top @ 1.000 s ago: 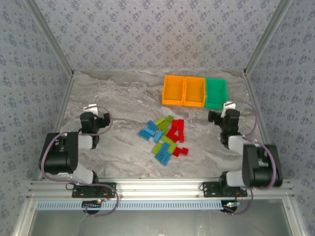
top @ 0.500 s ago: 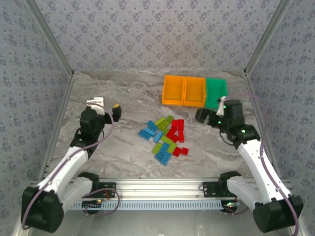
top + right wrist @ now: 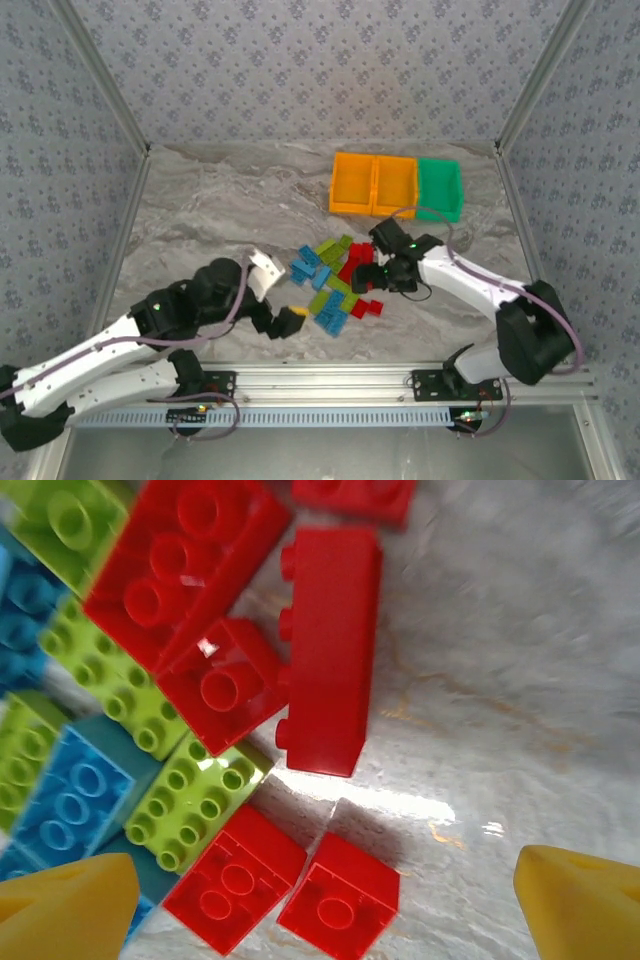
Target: Sort the legos into containers by color
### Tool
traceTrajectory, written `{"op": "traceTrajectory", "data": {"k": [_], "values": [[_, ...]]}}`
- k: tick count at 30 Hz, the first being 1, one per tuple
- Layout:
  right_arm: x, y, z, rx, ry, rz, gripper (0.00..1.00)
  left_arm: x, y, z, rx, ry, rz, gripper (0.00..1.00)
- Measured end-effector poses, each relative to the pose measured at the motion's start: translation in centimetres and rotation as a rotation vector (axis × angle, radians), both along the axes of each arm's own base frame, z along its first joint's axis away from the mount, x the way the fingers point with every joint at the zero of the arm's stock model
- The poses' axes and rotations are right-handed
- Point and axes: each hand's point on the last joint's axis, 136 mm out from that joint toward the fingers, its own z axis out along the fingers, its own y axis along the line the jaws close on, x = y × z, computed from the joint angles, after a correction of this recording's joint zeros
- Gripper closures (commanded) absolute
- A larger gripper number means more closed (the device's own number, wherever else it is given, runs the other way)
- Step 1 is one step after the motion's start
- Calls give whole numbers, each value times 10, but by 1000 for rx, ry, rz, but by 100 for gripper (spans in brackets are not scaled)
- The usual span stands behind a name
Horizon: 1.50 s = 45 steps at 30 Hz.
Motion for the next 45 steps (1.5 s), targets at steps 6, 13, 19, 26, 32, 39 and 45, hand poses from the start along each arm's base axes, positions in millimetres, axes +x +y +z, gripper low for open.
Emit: {"op": "traceTrajectory", "data": {"k": [6,13,19,26,32,39,45], "values": [[-25,-6,-32,-57,8,-99,4,-33,-7,-57,154,69,-121,1],[-28,-5,-28,2,-69,-247,25,-31,-7,-58,163,30,-134,1],[-27,-13,-23,40,-117,-370,41,-25,-1,-48,137,-27,-111,1],[-30,-11,-29,37,-120,-394,43,-21,9,-60,153,-53,-81,1],[-33,-12,-43,-25,-97,-399,59,-17,11,-60,159,-67,-61,1],[-33,-14,-38,-28,-124,-412,72,-14,13,-56,149,-85,-42,1],[-23,-32,10,10,-261,-430,74,-13,10,-51,125,-92,-35,1]]}}
